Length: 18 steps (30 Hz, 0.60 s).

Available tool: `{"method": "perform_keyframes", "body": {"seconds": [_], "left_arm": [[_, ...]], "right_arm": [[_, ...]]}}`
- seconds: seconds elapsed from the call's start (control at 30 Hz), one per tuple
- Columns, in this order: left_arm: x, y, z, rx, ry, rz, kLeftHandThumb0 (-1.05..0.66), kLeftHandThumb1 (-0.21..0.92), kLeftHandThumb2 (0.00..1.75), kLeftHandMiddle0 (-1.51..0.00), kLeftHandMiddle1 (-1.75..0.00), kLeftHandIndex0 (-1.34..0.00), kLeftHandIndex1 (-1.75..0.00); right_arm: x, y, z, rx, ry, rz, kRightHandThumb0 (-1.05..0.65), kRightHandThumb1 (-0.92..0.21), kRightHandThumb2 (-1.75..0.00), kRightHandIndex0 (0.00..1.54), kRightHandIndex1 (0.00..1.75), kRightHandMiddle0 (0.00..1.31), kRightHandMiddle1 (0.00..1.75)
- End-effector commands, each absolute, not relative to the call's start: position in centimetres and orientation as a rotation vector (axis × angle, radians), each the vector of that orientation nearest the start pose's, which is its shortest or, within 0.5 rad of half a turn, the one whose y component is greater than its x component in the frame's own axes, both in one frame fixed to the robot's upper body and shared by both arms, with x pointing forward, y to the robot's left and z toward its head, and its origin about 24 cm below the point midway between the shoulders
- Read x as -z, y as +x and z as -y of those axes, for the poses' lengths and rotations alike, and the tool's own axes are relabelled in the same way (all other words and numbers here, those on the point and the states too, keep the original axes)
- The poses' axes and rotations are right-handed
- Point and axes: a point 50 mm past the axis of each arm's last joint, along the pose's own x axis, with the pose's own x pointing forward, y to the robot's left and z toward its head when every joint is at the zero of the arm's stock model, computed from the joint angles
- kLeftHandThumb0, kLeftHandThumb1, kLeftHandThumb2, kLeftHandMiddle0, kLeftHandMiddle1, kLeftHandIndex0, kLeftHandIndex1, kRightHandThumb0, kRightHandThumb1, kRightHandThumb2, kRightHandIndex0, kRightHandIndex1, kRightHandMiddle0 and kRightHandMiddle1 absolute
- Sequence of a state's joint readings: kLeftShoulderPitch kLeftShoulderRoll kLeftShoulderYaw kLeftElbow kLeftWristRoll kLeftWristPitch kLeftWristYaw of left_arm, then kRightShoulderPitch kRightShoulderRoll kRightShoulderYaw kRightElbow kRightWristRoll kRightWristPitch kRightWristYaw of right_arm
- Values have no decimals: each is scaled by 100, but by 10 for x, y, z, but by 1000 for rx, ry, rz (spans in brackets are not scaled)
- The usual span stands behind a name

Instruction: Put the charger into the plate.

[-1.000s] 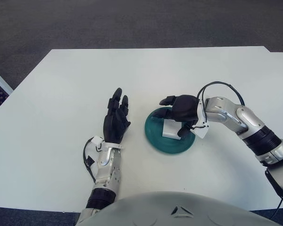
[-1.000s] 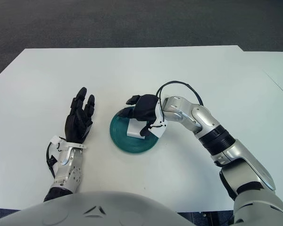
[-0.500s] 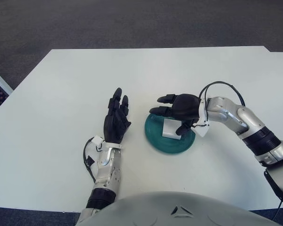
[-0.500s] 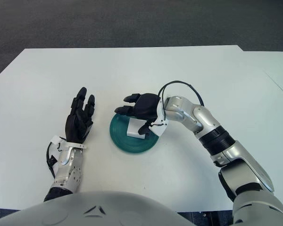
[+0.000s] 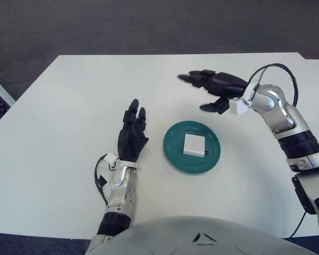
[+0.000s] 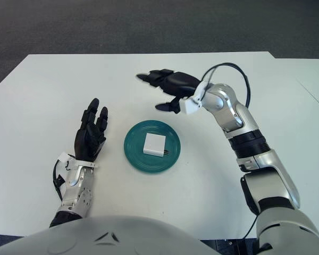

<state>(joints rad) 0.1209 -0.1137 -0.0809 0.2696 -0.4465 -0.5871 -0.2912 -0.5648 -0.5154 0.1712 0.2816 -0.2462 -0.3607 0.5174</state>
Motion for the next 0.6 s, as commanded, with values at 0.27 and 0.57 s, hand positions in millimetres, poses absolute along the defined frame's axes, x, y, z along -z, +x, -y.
{"method": "perform_keyframes", "body": {"seconds": [0.27,0.57], "left_arm": [[31,197,-121,45,-519,110,-92,92,88,-10,0,0,-31],[29,202,-127,75,-453,116,-95,92,88,-3,0,0,-19]], "right_arm": [[-53,304,198,-305,-42,179,-103,-92,-104,11,2,9,6],[-20,281,173,-121,190,155,-97,-92,-103,13,1,6,26]]}}
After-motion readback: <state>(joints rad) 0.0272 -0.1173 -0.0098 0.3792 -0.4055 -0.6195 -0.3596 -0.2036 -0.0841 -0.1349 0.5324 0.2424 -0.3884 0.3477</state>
